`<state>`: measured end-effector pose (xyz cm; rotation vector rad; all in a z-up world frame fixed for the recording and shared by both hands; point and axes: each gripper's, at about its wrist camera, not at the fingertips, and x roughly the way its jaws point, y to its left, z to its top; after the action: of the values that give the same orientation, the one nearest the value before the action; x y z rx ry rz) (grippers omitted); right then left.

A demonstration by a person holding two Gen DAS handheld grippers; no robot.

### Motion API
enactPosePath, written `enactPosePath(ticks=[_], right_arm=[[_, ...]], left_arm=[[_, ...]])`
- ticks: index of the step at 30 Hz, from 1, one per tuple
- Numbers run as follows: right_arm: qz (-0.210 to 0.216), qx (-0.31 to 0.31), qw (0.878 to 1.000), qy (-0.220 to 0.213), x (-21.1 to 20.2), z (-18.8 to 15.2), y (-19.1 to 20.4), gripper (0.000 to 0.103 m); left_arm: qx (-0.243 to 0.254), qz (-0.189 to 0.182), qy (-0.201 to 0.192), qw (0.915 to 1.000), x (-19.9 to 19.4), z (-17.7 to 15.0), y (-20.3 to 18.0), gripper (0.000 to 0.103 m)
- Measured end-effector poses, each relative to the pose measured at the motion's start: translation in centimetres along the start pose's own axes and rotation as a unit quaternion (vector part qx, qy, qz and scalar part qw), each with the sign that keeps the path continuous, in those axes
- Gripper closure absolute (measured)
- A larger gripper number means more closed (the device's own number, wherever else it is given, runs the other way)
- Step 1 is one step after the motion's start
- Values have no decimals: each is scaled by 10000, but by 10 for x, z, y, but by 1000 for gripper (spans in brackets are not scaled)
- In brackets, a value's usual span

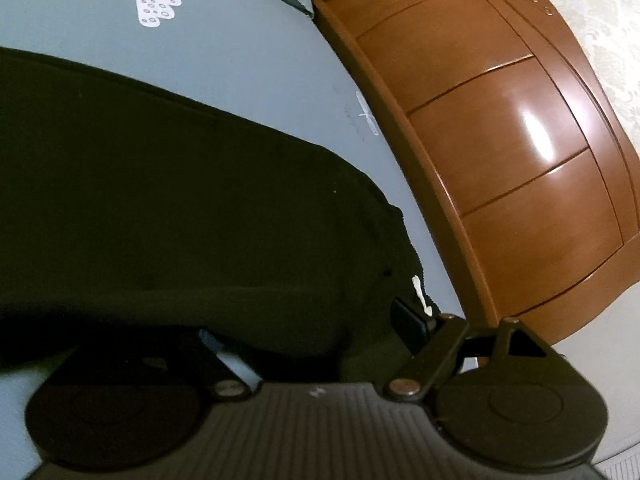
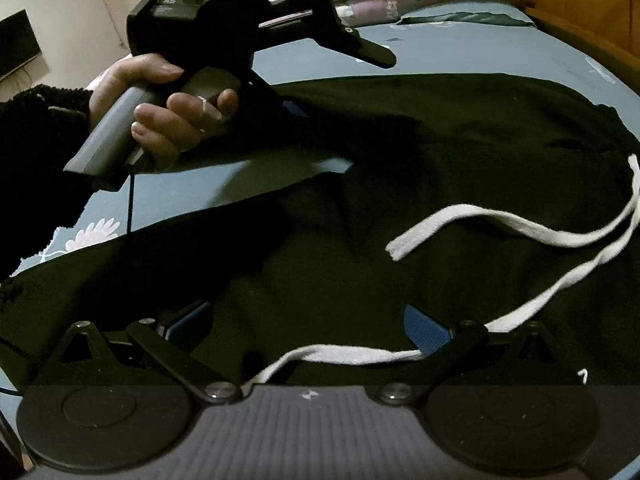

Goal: Fold clothes

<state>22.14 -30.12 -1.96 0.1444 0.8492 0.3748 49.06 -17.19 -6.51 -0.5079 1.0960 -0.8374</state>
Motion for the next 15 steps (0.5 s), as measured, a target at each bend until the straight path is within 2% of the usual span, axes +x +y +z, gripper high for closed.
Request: enactPosePath(ticks=[5,9,11,13,15], right_arm=[[124,-452,9987,-187,4,17,4,0],[269,-842,9959,-203,23,38,4,0],[365,-863,9956,-28,39,45,-1,0],[262,-769,9965,220,51,41,-7,0],[274,-768,9965,200,51,37,-9,0]], left_arm=[[36,43,99,9999,-6,7,-4,22],[41,-110,136,9998,-19,13,-8,21],[-51,-154,144,9998,-22,15,-7,21],[-158,-177,153,9996,-18,16,-4,20],[-71,-166,215,9996,-13,11,-2,20]])
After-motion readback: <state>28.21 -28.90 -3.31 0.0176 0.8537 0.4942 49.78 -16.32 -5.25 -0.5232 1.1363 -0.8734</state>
